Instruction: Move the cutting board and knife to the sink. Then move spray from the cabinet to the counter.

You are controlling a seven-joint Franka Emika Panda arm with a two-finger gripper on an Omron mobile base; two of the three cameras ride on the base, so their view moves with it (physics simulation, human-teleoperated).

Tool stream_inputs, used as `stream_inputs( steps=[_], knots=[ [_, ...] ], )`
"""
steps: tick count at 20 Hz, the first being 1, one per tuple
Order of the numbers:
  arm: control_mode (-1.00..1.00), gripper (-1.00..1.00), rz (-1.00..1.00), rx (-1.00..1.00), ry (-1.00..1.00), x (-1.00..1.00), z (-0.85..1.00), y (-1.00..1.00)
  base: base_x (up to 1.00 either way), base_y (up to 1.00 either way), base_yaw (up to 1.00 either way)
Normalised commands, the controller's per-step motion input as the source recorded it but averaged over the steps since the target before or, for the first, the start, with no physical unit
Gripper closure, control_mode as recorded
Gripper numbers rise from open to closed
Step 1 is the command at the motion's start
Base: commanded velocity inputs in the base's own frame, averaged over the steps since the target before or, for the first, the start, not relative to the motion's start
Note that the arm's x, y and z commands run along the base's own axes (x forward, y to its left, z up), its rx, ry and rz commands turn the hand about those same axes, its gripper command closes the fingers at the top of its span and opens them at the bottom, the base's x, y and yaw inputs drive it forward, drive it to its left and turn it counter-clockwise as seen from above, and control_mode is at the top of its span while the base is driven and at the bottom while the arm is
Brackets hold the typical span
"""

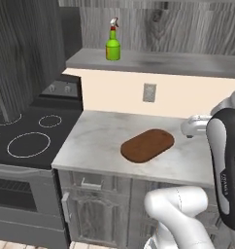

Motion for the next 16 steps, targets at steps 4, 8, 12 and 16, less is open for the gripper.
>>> stream_inputs(
  steps=[4,8,12,16],
  knots=[
    [1.0,-1.0,0.0,0.0,0.0,0.0,0.0,0.0,-0.36,-0.31,0.0],
    [1.0,-1.0,0.0,0.0,0.0,0.0,0.0,0.0,-0.06,-0.01,0.0],
    [1.0,-1.0,0.0,0.0,0.0,0.0,0.0,0.0,-0.08,-0.08,-0.02],
    [1.0,-1.0,0.0,0.0,0.0,0.0,0.0,0.0,0.73,0.25,-0.04]
  ],
)
